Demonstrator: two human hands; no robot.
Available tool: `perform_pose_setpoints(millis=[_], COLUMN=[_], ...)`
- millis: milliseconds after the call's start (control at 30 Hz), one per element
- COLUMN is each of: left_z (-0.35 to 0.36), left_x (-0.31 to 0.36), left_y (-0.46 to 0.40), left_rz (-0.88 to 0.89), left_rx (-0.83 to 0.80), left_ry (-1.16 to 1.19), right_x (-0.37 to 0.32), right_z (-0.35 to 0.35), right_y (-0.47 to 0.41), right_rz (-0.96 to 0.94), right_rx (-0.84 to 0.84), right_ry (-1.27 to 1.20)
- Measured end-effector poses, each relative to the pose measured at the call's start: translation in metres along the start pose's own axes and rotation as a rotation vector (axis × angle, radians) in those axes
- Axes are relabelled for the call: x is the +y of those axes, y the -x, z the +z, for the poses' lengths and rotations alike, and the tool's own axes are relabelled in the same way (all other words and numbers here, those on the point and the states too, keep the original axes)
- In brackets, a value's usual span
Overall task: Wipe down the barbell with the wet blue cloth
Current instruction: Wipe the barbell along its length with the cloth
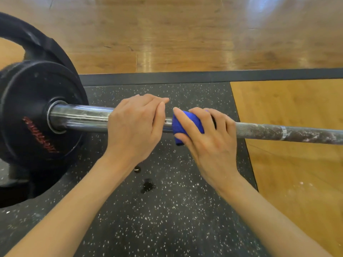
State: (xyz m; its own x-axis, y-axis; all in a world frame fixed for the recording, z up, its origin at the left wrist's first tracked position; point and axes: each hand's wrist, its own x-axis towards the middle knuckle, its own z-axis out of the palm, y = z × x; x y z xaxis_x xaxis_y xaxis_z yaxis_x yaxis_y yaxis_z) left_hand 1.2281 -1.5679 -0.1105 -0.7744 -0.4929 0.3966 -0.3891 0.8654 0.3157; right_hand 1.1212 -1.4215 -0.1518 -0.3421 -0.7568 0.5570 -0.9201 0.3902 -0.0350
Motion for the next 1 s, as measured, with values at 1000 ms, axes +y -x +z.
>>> perform_pose_setpoints(millis=[1000], left_z=[0.007], left_x=[-0.012], left_y=[-0.055], left_rz=[-0.121], left_rx=[-0.210], left_ry=[-0.018], right_x=[0.040], right_z=[0.012], right_y=[-0.018], right_rz=[-0.028], right_rx=[0.020], right_ry=[0.020])
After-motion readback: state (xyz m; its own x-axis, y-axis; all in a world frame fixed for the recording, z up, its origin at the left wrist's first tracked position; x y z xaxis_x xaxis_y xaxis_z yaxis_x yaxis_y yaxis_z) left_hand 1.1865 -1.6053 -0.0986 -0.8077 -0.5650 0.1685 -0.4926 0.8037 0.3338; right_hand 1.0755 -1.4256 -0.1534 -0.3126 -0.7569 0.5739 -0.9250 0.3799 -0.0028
